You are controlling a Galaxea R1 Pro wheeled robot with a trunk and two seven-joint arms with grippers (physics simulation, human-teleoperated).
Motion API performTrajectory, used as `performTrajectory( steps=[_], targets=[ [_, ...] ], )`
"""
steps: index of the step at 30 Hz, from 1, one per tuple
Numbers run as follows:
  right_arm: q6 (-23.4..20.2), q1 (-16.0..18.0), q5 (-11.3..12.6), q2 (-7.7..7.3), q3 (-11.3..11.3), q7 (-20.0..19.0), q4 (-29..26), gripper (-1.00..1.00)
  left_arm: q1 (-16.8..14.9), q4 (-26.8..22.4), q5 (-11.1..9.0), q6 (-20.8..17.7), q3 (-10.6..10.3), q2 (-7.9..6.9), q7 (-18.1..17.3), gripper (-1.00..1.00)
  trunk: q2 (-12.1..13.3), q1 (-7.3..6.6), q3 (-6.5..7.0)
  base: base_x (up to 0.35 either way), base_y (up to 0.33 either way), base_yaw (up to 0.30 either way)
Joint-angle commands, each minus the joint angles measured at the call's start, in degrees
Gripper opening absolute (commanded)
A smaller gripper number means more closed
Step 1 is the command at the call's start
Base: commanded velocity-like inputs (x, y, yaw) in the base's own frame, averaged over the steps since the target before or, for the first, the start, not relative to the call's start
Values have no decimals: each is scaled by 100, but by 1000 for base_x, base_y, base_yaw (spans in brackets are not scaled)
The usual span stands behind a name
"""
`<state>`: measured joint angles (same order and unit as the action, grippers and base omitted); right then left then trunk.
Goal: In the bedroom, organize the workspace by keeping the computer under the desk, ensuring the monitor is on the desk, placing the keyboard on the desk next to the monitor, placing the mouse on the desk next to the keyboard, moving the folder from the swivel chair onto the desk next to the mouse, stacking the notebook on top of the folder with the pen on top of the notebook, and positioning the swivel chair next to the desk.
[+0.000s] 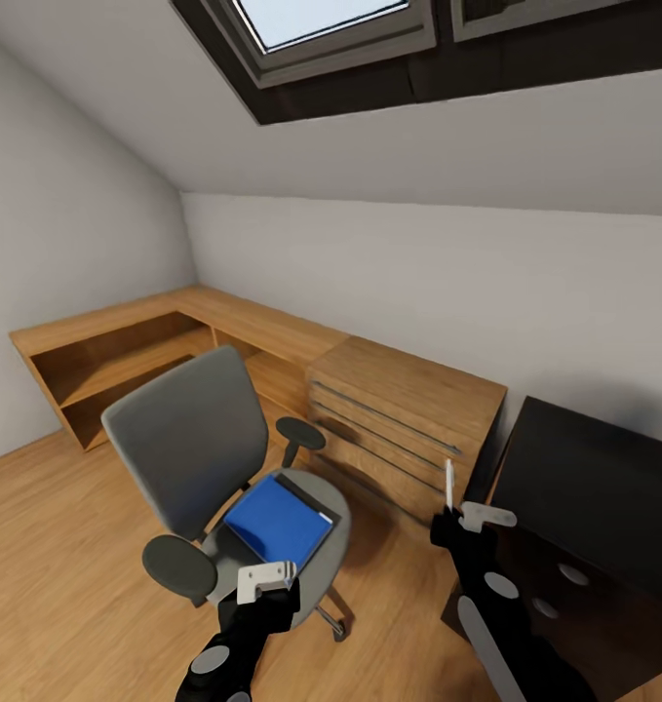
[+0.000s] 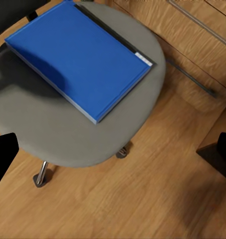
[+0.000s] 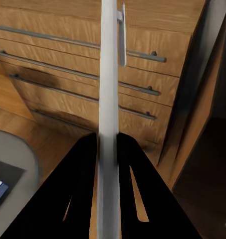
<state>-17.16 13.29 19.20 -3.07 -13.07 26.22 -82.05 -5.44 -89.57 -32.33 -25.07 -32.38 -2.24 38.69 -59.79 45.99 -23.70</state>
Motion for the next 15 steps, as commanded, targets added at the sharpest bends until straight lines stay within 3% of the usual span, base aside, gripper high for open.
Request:
performTrajectory(
  steps=[1, 9, 15],
  targets=[
    [-15, 4, 48, -15, -17, 33, -11, -100, -6, -7, -41, -13, -14, -5, 51, 100, 37, -22, 12, 0, 0, 0],
    [-15, -4, 48, -44, -12, 33, -21, -100, -7, 0, -49, -20, -20, -4, 51, 100, 358, -198, 156, 0, 0, -7],
    [-15, -6, 48, -44, -12, 33, -21, -100, -8, 70, -54, -31, -29, 2, 44, 100, 599, -330, 272, 0, 0, -189]
  ],
)
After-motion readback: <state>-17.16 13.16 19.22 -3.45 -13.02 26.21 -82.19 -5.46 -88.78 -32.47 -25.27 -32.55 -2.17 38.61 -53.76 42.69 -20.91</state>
